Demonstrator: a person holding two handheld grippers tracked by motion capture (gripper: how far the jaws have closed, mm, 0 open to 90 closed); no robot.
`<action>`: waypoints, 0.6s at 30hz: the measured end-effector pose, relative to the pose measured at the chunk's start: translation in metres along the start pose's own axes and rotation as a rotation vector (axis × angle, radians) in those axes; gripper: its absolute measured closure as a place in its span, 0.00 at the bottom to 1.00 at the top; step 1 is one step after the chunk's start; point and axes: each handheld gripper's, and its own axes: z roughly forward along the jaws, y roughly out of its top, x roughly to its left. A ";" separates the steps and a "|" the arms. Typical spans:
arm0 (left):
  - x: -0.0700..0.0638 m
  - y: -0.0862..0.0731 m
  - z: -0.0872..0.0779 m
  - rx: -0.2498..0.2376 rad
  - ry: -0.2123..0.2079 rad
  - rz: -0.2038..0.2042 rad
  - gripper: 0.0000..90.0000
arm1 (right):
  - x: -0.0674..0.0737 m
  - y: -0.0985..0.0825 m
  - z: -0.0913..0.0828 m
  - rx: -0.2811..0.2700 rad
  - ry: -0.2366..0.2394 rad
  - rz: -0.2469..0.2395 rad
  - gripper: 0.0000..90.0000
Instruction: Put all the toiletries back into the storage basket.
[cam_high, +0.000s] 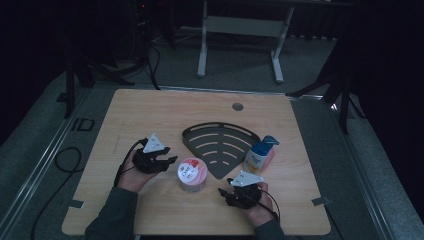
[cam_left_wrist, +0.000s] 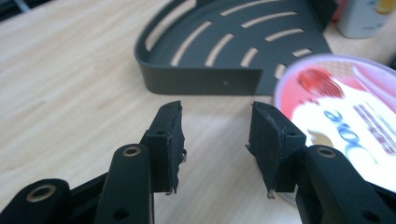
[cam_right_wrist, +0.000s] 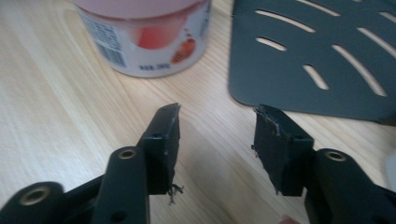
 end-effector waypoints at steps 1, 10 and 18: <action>0.000 -0.002 -0.001 0.000 -0.006 0.007 0.57 | 0.000 0.003 0.002 0.010 0.004 -0.001 0.51; -0.002 -0.025 -0.005 -0.010 -0.080 -0.008 0.50 | 0.005 0.014 0.013 0.040 0.062 -0.030 0.44; -0.008 -0.041 -0.007 -0.003 -0.127 -0.006 0.46 | 0.003 0.024 0.020 0.007 0.125 -0.039 0.42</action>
